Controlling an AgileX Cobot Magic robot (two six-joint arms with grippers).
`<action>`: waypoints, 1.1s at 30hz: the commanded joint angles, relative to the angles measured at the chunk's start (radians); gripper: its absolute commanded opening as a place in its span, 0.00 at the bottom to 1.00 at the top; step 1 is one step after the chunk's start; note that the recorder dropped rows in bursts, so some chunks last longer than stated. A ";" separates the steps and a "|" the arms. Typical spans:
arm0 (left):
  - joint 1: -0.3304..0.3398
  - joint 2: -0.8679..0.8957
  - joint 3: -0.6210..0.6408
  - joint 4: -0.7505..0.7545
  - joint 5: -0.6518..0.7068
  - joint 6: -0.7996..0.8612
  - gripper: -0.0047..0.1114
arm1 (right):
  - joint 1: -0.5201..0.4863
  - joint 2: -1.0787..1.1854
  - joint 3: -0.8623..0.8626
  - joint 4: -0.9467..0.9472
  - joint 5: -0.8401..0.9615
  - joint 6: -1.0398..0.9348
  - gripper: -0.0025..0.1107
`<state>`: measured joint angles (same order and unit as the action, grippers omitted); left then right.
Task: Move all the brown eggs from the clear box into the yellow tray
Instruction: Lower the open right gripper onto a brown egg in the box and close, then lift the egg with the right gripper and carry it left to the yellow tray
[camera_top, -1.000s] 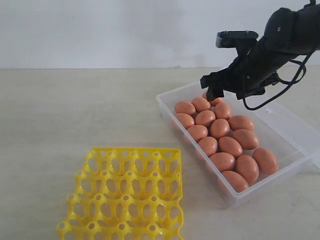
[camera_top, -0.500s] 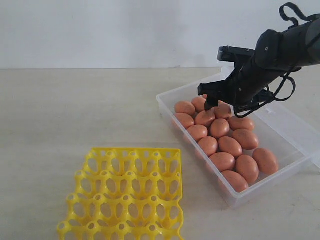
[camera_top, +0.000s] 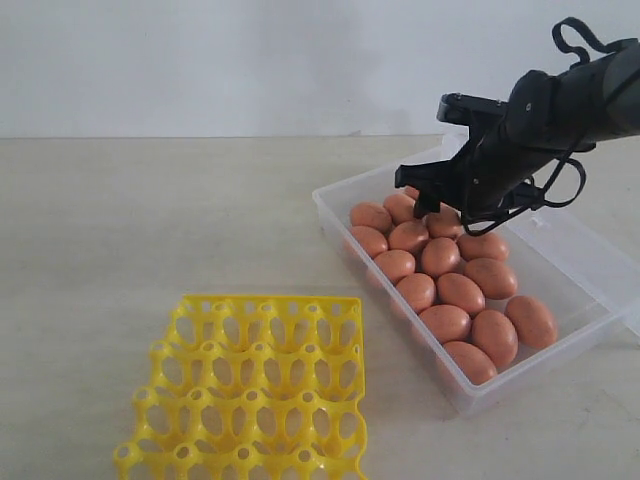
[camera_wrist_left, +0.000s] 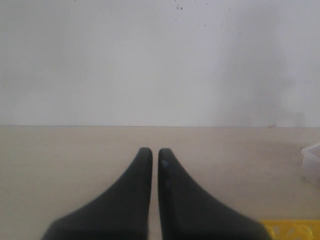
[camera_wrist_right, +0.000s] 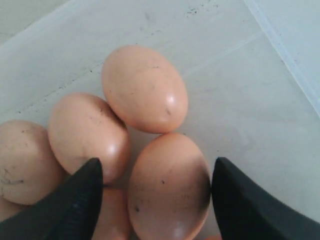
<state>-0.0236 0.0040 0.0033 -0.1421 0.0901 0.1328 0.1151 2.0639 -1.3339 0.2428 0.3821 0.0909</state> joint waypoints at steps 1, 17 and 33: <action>0.001 -0.004 -0.003 -0.003 -0.013 -0.007 0.08 | -0.005 0.012 -0.005 -0.004 0.006 0.008 0.47; 0.001 -0.004 -0.003 -0.003 -0.015 -0.007 0.08 | -0.005 0.039 -0.005 -0.015 0.024 0.010 0.06; 0.001 -0.004 -0.003 -0.003 -0.013 -0.007 0.08 | 0.219 -0.329 -0.005 0.078 -0.012 -0.615 0.02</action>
<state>-0.0236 0.0040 0.0033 -0.1421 0.0901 0.1328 0.2542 1.7506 -1.3362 0.2565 0.3886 -0.2865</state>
